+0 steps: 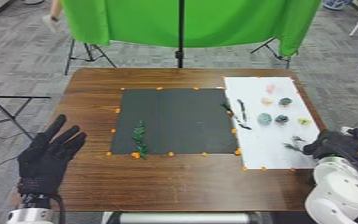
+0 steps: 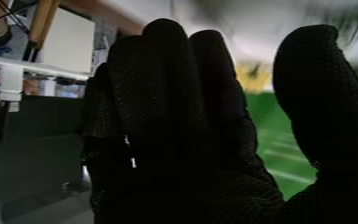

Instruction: Arrange flowers

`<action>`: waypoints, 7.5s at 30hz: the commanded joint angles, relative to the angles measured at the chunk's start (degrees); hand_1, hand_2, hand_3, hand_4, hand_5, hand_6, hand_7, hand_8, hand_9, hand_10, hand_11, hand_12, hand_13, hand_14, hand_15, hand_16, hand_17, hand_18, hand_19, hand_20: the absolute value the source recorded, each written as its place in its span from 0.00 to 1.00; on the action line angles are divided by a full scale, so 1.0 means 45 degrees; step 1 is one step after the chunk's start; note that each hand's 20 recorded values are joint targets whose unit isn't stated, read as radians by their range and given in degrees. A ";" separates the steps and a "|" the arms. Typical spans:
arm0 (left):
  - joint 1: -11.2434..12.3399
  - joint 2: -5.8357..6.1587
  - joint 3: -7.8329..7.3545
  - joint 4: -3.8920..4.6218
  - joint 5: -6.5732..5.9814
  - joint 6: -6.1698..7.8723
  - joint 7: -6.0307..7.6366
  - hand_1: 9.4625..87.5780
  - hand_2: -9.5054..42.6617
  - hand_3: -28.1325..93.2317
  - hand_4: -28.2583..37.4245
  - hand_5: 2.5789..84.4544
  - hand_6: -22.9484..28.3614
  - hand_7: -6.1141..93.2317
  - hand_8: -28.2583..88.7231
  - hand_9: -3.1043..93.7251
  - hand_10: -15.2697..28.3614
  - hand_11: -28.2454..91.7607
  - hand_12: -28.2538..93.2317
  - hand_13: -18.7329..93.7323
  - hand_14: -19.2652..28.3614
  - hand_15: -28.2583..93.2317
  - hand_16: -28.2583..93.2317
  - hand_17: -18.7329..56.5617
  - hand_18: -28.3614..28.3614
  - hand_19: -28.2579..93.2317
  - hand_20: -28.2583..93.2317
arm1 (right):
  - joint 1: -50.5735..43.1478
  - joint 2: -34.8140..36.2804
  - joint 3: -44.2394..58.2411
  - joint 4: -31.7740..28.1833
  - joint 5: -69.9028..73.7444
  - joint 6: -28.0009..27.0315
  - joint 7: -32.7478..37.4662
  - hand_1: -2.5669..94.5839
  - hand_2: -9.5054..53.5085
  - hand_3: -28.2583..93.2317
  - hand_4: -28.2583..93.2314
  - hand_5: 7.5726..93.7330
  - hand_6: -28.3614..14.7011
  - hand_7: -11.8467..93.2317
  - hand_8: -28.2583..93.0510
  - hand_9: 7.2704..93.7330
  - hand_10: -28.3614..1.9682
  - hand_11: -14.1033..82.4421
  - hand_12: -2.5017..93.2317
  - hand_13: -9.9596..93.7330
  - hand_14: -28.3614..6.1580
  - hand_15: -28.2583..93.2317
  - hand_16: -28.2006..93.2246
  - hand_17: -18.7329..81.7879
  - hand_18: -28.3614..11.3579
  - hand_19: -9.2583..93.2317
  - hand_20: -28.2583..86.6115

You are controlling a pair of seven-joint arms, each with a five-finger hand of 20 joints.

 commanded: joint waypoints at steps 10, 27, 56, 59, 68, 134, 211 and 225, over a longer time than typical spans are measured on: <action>0.0183 -0.0093 -0.0131 -0.0082 0.0132 0.0002 -0.0166 0.13 0.31 0.88 0.00 0.40 0.57 0.17 0.16 0.39 0.80 0.41 0.32 0.38 0.99 0.62 0.17 0.11 0.99 0.68 0.28 | 0.0545 0.0401 -0.0934 0.0257 -0.1748 0.1090 0.0043 0.60 0.00 0.78 0.00 0.93 0.65 0.29 0.27 0.93 0.58 0.53 0.27 0.84 0.58 0.80 0.38 0.56 0.14 0.99 0.51; 0.0447 -0.0233 -0.0864 -0.0469 0.0407 0.0147 -0.0856 0.14 0.30 0.88 0.00 0.40 0.57 0.17 0.16 0.39 0.80 0.41 0.32 0.38 0.99 0.62 0.17 0.11 0.99 0.68 0.28 | 0.9081 -0.4350 -0.8333 -0.0224 -0.0312 0.0661 -0.2055 0.57 0.00 0.81 0.00 0.96 0.64 0.28 0.29 0.96 0.56 0.57 0.25 0.86 0.55 0.82 0.39 0.59 0.11 1.00 0.59; -0.0239 0.0192 -0.0535 -0.0378 0.0601 -0.0007 -0.1490 0.16 0.29 0.89 0.00 0.40 0.58 0.17 0.16 0.39 0.80 0.41 0.32 0.38 0.99 0.62 0.17 0.11 0.99 0.68 0.28 | 1.2303 -0.7565 -1.2930 0.3823 -0.0185 -0.2122 -0.1130 0.45 0.11 0.84 0.01 1.00 0.67 0.41 0.11 1.00 0.55 0.67 0.20 0.94 0.52 0.83 0.40 0.66 0.05 1.00 0.70; -0.0399 0.0074 -0.0537 -0.0340 0.0733 -0.0125 -0.1700 0.16 0.29 0.90 0.00 0.40 0.58 0.17 0.16 0.39 0.80 0.41 0.32 0.38 0.99 0.62 0.17 0.11 0.98 0.68 0.28 | 1.2125 -0.7742 -1.2913 0.3781 -0.0059 -0.2232 -0.1204 0.45 0.11 0.83 0.02 1.00 0.68 0.42 0.11 1.00 0.54 0.67 0.20 0.94 0.52 0.83 0.40 0.66 0.04 1.00 0.70; -0.0792 0.0280 -0.0241 -0.0173 0.0685 -0.0208 -0.1840 0.16 0.29 0.90 0.01 0.40 0.58 0.17 0.16 0.39 0.80 0.41 0.32 0.38 0.99 0.62 0.17 0.11 0.98 0.68 0.28 | 1.2314 -0.8011 -1.3126 0.3961 -0.0002 -0.2055 -0.0950 0.43 0.14 0.82 0.02 1.00 0.69 0.42 0.10 1.00 0.54 0.67 0.19 0.94 0.52 0.82 0.40 0.66 0.04 1.00 0.70; -0.0529 -0.0083 -0.0115 -0.0239 0.0702 -0.0154 -0.1596 0.17 0.29 0.89 0.02 0.40 0.58 0.18 0.16 0.39 0.80 0.41 0.32 0.37 0.99 0.62 0.16 0.10 0.98 0.68 0.28 | 1.1490 -0.4244 -1.0356 0.5298 0.1642 -0.1726 0.0342 0.33 0.06 0.81 0.02 0.60 0.50 0.22 0.14 0.75 0.35 0.50 0.20 0.75 0.37 0.80 0.34 0.49 0.00 0.98 0.44; 0.0354 0.0139 -0.0462 -0.0532 0.0545 0.0190 -0.1081 0.18 0.29 0.90 0.05 0.40 0.58 0.18 0.16 0.39 0.80 0.41 0.32 0.37 0.99 0.62 0.16 0.10 0.97 0.68 0.29 | 0.7415 -0.3864 -0.8688 0.0471 -0.1520 0.0207 0.0089 0.39 0.00 0.82 0.01 0.94 0.61 0.28 0.15 0.95 0.50 0.57 0.24 0.83 0.49 0.86 0.39 0.53 0.01 1.00 0.61; 0.0118 0.0025 -0.0450 -0.0440 0.0695 -0.0017 -0.1178 0.18 0.29 0.89 0.04 0.40 0.58 0.18 0.16 0.39 0.80 0.41 0.32 0.37 0.99 0.62 0.16 0.10 0.97 0.68 0.29 | 0.8497 -0.1300 -0.7231 0.1372 -0.0087 0.2294 0.0218 0.37 0.00 0.85 0.02 0.66 0.51 0.23 0.14 0.74 0.33 0.48 0.19 0.72 0.36 0.82 0.35 0.48 0.00 0.94 0.55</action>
